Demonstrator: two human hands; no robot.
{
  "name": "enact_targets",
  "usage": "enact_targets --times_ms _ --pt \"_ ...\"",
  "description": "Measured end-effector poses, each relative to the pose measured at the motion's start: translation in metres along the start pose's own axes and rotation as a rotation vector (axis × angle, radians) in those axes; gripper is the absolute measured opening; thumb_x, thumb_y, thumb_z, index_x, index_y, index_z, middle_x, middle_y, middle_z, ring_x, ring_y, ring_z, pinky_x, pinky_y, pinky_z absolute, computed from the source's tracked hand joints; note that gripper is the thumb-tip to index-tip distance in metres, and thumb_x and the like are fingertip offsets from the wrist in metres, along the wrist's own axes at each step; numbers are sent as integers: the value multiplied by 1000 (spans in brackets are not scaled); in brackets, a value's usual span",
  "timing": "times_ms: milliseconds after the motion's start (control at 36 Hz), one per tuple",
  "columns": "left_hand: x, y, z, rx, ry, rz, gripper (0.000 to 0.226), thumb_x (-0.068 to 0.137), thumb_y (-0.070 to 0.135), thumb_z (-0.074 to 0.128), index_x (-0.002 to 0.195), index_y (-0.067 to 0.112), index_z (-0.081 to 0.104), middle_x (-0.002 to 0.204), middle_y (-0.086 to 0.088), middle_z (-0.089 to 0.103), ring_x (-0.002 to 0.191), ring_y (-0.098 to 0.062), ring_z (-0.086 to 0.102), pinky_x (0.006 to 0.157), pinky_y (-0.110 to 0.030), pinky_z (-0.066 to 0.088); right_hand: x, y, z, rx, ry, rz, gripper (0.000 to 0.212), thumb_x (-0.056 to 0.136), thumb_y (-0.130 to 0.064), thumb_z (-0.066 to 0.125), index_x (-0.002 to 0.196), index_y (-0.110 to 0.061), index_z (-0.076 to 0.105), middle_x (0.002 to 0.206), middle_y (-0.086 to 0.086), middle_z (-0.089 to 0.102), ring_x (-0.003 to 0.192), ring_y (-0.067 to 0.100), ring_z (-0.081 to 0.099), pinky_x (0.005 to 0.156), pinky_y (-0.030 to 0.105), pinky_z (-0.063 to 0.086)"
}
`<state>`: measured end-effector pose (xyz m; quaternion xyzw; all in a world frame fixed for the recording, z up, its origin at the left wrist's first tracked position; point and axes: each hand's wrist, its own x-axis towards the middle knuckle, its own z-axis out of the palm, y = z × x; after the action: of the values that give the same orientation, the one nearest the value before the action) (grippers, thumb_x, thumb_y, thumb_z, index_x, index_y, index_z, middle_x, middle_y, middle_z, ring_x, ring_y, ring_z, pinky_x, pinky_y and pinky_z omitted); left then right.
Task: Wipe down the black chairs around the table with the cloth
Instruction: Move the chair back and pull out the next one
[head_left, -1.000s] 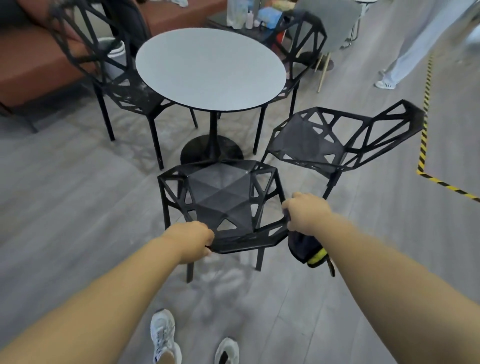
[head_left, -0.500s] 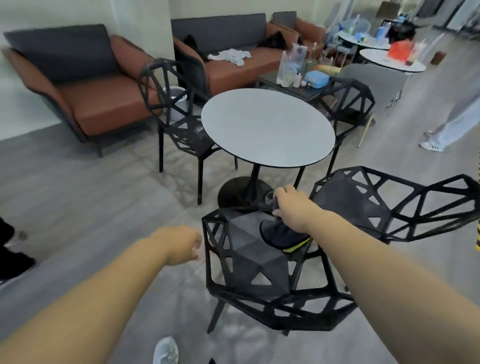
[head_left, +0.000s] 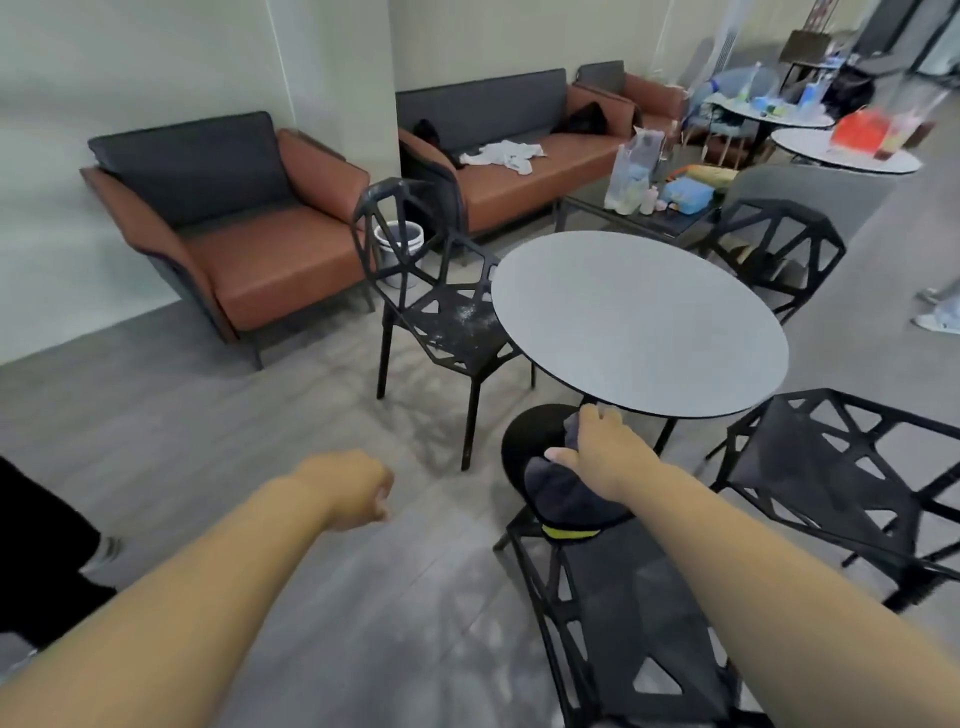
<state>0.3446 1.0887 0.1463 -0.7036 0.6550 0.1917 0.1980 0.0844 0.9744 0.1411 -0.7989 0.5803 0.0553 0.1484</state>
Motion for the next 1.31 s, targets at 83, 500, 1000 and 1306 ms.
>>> enact_targets --times_ms 83,500,1000,1306 --pt "16 -21 -9 -13 22 3 27 94 39 51 115 23 56 122 -4 55 109 -25 53 79 -28 41 21 -12 0 12 43 45 55 96 -52 41 129 -8 36 126 19 38 104 36 54 92 40 47" --pt "149 -148 -70 -70 34 -38 22 92 40 51 107 26 57 112 1 58 100 -22 57 76 -30 46 219 -100 -25 254 4 44 33 95 -19 50 121 0 44 119 18 53 105 32 54 80 31 41" --pt "310 -247 -157 -334 132 24 31 91 44 53 115 24 55 110 5 59 103 -19 55 83 -28 46 405 -204 -82 457 -50 -271 18 90 -27 64 103 -22 51 98 2 63 92 21 58 80 30 42" --pt "405 -315 -218 -1264 89 321 31 78 7 74 102 20 60 92 18 67 78 14 61 67 -4 44 475 -282 -107 1170 -183 -274 13 92 -2 56 92 -13 49 87 3 64 84 12 63 80 30 54"
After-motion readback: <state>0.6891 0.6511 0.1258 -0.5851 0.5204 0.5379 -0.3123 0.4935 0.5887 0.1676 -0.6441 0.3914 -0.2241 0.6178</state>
